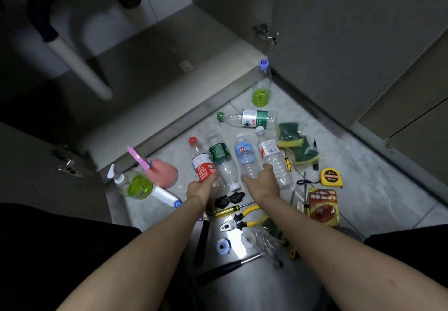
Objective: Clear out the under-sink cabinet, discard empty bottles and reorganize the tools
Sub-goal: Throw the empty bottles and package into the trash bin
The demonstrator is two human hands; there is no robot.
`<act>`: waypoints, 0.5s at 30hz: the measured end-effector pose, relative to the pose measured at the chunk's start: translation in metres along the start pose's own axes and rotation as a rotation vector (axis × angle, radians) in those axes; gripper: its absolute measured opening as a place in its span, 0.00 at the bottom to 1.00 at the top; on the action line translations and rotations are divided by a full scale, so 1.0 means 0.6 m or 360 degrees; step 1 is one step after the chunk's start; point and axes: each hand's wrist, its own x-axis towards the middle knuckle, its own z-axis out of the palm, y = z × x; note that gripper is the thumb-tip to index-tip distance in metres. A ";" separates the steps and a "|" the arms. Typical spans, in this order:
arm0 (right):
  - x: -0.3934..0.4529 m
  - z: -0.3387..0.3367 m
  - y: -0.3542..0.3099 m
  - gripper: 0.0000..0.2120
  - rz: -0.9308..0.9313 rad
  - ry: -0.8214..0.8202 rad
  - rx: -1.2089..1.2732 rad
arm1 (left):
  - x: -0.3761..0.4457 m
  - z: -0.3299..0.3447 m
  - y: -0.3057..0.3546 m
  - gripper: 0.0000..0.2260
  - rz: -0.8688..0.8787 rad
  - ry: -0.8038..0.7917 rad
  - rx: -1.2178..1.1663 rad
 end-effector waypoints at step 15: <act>-0.068 -0.418 -0.405 0.12 -0.0908 0.0036 0.0346 | -0.270 -0.036 0.349 0.20 0.0805 -0.0655 -0.0466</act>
